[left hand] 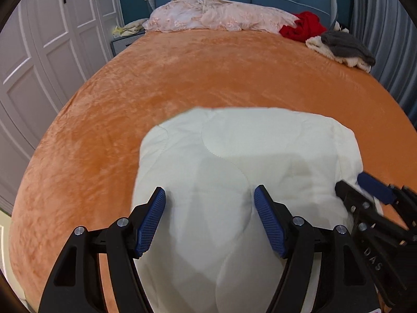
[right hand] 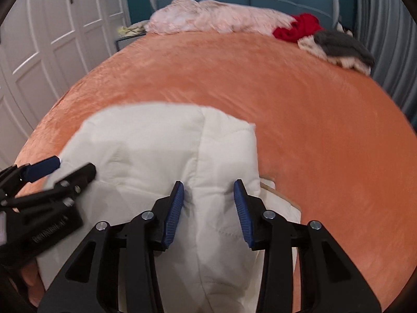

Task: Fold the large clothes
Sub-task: 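Lower the folded bundle onto the bed with both grippers and press it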

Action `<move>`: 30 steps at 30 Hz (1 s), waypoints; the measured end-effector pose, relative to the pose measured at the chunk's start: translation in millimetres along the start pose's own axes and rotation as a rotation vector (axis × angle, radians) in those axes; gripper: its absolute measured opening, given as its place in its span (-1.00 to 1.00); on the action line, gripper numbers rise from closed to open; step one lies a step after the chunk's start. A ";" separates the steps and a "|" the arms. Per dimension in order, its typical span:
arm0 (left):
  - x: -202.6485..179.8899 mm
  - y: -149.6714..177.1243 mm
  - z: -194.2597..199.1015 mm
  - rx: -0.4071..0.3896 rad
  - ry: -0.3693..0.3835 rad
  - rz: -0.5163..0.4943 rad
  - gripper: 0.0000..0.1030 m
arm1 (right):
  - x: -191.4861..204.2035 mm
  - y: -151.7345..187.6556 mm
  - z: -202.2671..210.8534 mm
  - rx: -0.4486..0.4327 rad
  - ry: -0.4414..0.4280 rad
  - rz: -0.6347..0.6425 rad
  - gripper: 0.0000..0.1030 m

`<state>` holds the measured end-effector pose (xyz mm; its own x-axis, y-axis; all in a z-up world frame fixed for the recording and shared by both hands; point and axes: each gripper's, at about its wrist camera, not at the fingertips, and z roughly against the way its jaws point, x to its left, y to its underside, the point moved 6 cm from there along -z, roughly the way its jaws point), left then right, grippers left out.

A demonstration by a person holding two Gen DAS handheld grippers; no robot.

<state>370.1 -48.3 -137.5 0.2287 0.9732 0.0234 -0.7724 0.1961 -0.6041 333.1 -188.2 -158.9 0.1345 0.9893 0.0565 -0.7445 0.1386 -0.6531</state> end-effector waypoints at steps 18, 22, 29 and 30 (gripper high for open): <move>-9.7 3.4 -49.6 -0.050 -0.014 -0.018 0.51 | -9.9 21.6 -32.0 -0.050 -0.015 -0.107 -0.07; -8.6 2.7 -56.7 -0.051 -0.011 -0.009 0.51 | -9.3 21.0 -36.5 -0.056 -0.011 -0.111 -0.06; -8.0 3.1 -59.7 -0.060 -0.015 -0.006 0.51 | -8.5 21.2 -36.9 -0.073 0.002 -0.103 -0.06; -7.6 3.4 -60.0 -0.059 -0.016 -0.006 0.51 | -8.2 21.0 -36.6 -0.074 0.005 -0.101 -0.06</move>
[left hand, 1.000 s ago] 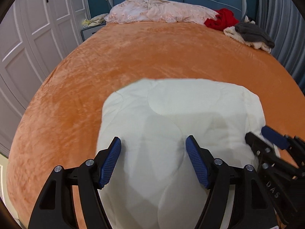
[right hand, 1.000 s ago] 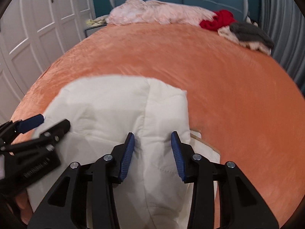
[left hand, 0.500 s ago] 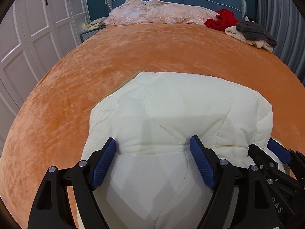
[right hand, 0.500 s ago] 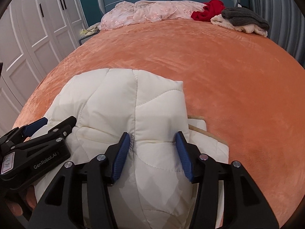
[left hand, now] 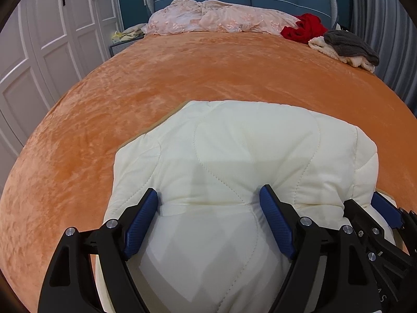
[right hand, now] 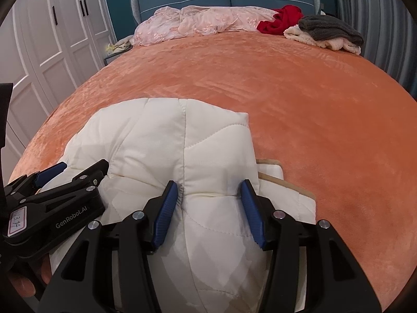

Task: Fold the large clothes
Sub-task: 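Lower the folded bundle onto the bed with both grippers and press it, then open both grippers and pull them back from the folded jacket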

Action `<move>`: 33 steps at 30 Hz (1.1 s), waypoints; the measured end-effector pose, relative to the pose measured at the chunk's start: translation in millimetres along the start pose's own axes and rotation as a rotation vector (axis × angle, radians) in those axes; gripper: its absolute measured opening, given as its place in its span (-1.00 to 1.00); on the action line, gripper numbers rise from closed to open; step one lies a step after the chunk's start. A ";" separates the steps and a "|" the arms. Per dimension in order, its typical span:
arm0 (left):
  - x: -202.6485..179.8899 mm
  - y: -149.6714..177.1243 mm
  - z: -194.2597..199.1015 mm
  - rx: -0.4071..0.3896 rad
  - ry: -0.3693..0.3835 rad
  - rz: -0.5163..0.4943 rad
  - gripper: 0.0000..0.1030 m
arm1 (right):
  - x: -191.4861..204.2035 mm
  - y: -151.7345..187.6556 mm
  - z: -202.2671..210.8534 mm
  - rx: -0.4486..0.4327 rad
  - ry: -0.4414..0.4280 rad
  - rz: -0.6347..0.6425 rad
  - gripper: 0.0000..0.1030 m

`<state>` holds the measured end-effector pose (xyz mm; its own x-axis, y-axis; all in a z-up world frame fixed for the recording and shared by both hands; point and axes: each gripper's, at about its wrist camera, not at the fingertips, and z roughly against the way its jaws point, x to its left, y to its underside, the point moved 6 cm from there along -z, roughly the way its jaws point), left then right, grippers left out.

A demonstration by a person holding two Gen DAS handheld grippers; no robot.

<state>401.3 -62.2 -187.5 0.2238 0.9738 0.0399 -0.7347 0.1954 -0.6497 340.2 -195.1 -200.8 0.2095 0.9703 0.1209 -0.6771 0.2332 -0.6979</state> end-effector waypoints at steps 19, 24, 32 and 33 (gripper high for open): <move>23.3 109.4 147.2 0.073 0.074 0.092 0.51 | -12.3 64.2 107.5 0.164 -0.078 0.023 -0.24; 30.9 144.4 134.4 0.154 0.029 0.094 0.53 | -17.1 73.0 97.0 0.201 -0.102 -0.044 -0.24; 31.4 135.8 135.6 0.163 -0.005 0.065 0.53 | -10.0 68.6 133.5 0.199 -0.012 -0.016 -0.20; 30.7 135.5 142.0 0.154 -0.013 0.064 0.51 | -10.0 70.8 141.3 0.190 -0.005 -0.010 -0.16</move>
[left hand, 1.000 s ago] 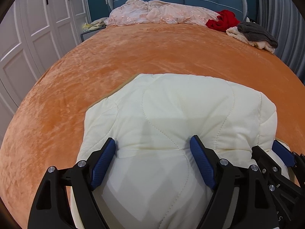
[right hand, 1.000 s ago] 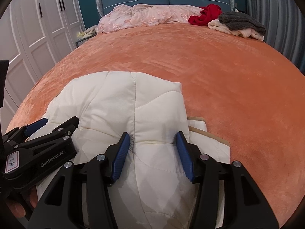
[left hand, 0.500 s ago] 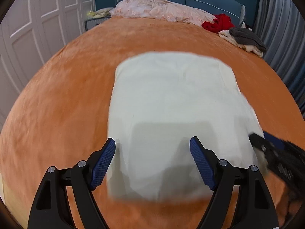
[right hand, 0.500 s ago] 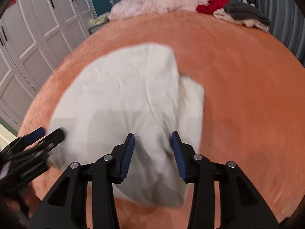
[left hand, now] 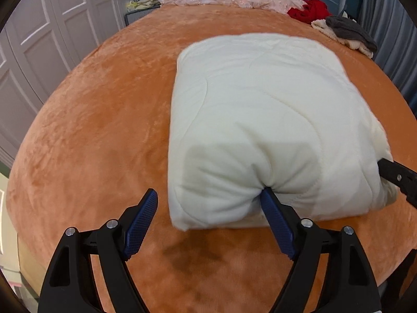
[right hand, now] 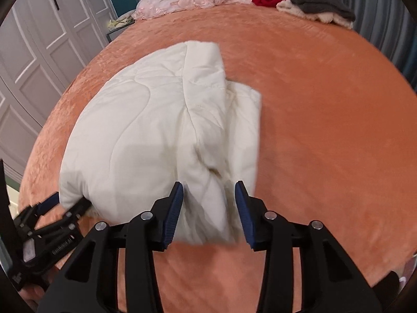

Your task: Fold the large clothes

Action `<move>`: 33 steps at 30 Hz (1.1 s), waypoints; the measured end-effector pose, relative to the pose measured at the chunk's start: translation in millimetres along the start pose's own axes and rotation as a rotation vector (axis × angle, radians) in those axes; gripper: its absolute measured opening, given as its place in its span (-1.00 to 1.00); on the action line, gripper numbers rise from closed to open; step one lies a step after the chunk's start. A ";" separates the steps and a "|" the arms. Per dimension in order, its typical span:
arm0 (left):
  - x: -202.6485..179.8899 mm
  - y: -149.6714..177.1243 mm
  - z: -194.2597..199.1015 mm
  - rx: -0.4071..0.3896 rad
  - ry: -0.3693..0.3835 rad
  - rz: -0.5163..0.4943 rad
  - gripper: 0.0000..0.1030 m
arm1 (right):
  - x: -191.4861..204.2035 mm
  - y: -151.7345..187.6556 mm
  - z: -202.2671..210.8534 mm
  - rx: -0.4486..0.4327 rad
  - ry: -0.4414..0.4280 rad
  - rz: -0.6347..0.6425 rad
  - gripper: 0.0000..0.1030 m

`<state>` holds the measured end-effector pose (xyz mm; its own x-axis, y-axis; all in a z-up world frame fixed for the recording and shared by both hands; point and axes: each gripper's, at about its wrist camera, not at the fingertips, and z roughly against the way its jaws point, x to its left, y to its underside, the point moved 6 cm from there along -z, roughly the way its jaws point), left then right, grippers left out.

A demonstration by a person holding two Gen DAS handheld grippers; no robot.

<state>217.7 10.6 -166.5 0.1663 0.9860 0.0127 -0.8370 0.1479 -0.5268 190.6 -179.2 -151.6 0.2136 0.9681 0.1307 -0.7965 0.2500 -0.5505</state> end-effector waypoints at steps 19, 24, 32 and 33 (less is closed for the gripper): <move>-32.5 52.3 106.3 -0.133 -0.051 0.025 0.51 | 0.5 75.6 96.0 -0.123 0.082 0.108 0.42; -37.2 59.0 118.0 -0.145 -0.059 0.030 0.51 | 3.6 85.5 108.5 -0.146 0.081 0.125 0.46; -40.8 70.1 132.6 -0.149 -0.075 0.027 0.50 | 8.5 96.0 124.7 -0.171 0.084 0.127 0.47; -40.7 71.2 133.9 -0.147 -0.076 0.031 0.50 | 8.7 97.4 127.6 -0.177 0.086 0.128 0.48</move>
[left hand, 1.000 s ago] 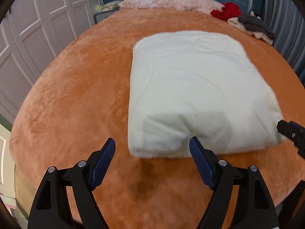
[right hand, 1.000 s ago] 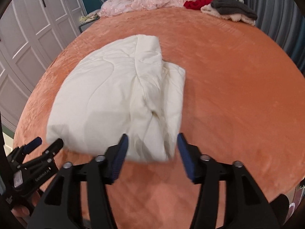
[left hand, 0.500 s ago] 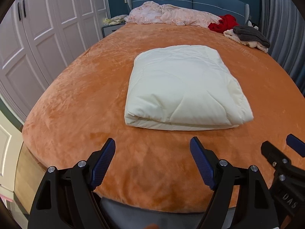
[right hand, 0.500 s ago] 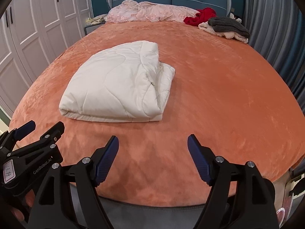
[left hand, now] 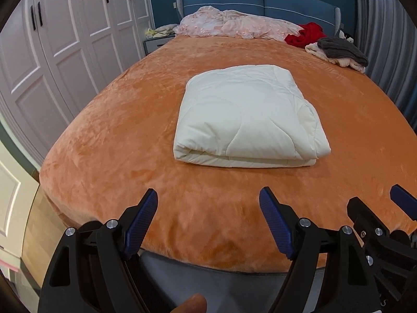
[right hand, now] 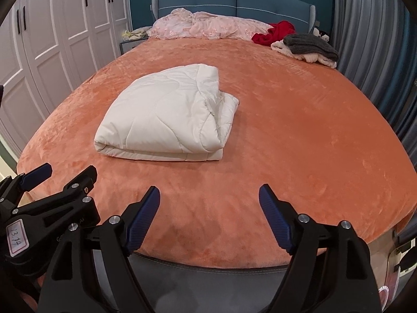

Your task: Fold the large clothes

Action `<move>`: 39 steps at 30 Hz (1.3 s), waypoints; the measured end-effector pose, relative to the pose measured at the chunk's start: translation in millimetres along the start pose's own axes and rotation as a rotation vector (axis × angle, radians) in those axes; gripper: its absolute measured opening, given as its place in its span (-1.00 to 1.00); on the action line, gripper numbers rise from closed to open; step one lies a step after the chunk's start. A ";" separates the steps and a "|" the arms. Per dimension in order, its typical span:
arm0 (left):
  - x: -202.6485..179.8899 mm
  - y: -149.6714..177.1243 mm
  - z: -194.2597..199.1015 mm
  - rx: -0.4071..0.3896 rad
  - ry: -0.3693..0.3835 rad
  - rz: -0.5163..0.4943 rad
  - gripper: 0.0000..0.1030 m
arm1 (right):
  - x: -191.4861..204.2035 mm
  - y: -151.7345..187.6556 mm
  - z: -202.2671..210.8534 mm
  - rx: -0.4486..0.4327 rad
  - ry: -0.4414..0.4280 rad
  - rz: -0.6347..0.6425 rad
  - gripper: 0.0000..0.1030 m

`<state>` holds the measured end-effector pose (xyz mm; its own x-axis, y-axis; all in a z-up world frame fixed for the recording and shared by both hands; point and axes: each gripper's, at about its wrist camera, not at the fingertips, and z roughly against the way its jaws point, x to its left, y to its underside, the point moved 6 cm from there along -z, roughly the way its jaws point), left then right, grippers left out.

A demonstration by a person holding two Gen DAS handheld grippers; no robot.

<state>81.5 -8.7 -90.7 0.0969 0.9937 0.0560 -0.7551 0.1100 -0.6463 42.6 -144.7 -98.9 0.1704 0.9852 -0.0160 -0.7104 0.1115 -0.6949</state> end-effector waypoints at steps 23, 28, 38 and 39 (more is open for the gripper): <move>-2.3 12.1 17.2 -0.023 -0.042 -0.034 0.48 | -3.1 15.6 15.3 -0.014 0.026 -0.019 0.48; -1.9 13.1 18.3 -0.025 -0.043 -0.033 0.48 | -4.1 16.5 15.6 -0.015 0.025 -0.020 0.48; -0.4 13.7 18.2 -0.023 -0.041 -0.034 0.47 | -5.7 16.8 15.3 -0.013 0.025 -0.020 0.48; -0.6 13.7 18.2 -0.023 -0.040 -0.034 0.47 | -5.7 16.9 15.3 -0.013 0.025 -0.019 0.48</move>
<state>59.3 -7.4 -85.7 0.0954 0.9895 0.1082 -0.7366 0.1432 -0.6609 19.2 -146.4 -99.6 0.2008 0.9794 -0.0204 -0.6977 0.1284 -0.7048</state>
